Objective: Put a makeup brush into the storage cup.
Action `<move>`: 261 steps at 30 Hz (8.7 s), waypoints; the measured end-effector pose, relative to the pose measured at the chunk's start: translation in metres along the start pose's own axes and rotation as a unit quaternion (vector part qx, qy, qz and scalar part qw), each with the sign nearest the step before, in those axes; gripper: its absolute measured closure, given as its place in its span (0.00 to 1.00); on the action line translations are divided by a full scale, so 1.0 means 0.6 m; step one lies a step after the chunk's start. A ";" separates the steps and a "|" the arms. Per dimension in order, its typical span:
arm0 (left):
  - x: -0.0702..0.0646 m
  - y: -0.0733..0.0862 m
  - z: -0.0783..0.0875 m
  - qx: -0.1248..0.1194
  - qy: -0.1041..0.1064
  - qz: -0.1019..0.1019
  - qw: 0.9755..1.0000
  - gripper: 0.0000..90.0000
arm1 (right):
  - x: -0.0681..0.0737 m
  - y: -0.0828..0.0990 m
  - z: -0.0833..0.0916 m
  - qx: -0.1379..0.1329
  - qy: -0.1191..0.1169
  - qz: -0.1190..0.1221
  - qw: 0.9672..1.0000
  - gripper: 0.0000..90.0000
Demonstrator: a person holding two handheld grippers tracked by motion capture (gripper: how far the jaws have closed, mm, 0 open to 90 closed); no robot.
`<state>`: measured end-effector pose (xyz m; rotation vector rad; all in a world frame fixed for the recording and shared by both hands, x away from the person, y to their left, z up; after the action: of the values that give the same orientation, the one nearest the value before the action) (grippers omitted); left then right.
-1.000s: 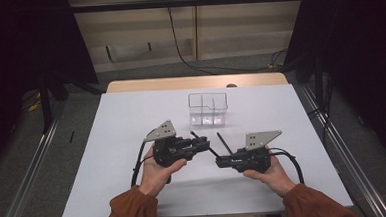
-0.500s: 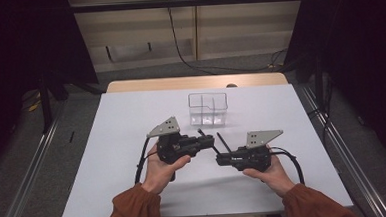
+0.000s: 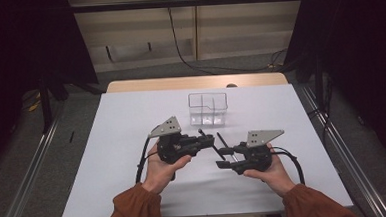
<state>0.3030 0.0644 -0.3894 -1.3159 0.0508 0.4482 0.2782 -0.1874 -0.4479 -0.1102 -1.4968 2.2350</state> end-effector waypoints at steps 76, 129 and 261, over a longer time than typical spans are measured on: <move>0.077 -0.044 0.106 0.037 -0.119 0.000 0.992 0.93 | 0.005 0.053 0.129 -0.074 0.212 -0.063 0.972 0.01; 0.174 -0.145 0.026 0.014 -0.178 0.007 0.984 0.93 | 0.010 0.096 0.175 -0.077 0.273 -0.047 0.958 0.00; 0.188 -0.037 0.054 0.012 -0.250 -0.027 0.968 0.05 | 0.011 0.098 0.172 -0.074 0.269 -0.045 0.959 0.00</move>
<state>0.4065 0.1233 -0.3928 -1.1454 -0.3978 0.7185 0.2220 -0.2918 -0.4568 -0.6298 -1.3241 1.8144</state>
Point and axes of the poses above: each handheld gripper's, and its own axes: z roughly backward along the jaws, y roughly out of its underside, x roughly to its left, the point moved 1 cm from there along -z, roughly forward along the jaws, and after that the axes turned 2 degrees about x, right-handed, at the moved point
